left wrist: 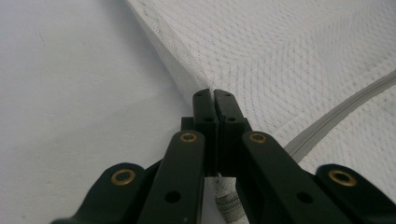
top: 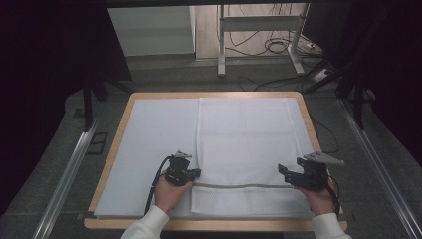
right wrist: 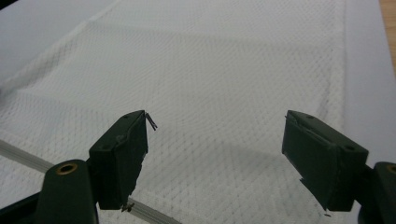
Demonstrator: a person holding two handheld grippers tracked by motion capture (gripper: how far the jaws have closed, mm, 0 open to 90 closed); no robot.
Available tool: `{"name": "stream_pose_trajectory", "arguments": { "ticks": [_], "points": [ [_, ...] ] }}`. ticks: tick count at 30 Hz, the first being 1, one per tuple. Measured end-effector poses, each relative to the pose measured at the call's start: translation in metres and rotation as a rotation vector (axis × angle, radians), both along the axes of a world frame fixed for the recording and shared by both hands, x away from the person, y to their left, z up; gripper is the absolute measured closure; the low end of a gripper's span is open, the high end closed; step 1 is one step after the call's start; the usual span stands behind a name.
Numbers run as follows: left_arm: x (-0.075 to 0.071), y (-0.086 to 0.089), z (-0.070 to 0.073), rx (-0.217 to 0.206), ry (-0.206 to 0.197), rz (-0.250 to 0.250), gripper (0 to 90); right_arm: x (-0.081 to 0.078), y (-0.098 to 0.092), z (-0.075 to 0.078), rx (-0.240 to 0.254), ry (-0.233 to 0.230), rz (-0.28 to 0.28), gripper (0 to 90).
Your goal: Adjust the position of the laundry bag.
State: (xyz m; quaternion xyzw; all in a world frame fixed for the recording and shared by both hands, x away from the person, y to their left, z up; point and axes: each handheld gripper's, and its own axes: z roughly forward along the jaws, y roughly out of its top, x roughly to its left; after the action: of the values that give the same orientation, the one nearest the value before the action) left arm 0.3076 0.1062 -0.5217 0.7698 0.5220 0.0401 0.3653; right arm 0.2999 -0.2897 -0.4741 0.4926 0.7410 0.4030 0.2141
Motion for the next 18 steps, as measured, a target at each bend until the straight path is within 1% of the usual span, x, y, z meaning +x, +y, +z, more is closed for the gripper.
{"name": "stream_pose_trajectory", "arguments": {
  "ticks": [2, 5, 7, 8, 9, 11, 15, 18],
  "points": [
    [0.0, 0.0, 0.001, -0.006, -0.002, 0.003, 89.4, 0.001, 0.002, 0.0, -0.012, 0.008, 0.011, 23.0],
    [0.0, 0.001, 0.001, -0.008, -0.003, 0.001, 89.4, 0.005, 0.002, 0.002, -0.022, 0.035, 0.025, 23.1],
    [0.0, 0.001, 0.001, -0.008, -0.004, -0.001, 89.4, 0.007, 0.001, 0.002, -0.025, 0.04, 0.028, 23.1],
    [0.0, 0.001, 0.001, -0.009, -0.006, 0.0, 89.5, 0.012, -0.001, 0.003, -0.022, 0.075, 0.035, 23.1],
    [0.0, 0.0, 0.001, -0.01, -0.007, 0.001, 89.4, 0.013, -0.001, 0.004, -0.023, 0.081, 0.036, 23.1],
    [0.0, 0.001, 0.001, -0.011, -0.006, 0.0, 89.5, 0.016, -0.002, 0.004, -0.025, 0.09, 0.027, 23.1],
    [0.0, 0.001, 0.0, -0.008, -0.006, 0.0, 89.5, 0.02, -0.002, 0.005, -0.046, 0.096, 0.018, 23.3],
    [-0.001, 0.001, -0.001, -0.007, -0.003, -0.002, 89.5, 0.021, -0.004, 0.007, -0.046, 0.108, 0.018, 23.6]
  ]
}}
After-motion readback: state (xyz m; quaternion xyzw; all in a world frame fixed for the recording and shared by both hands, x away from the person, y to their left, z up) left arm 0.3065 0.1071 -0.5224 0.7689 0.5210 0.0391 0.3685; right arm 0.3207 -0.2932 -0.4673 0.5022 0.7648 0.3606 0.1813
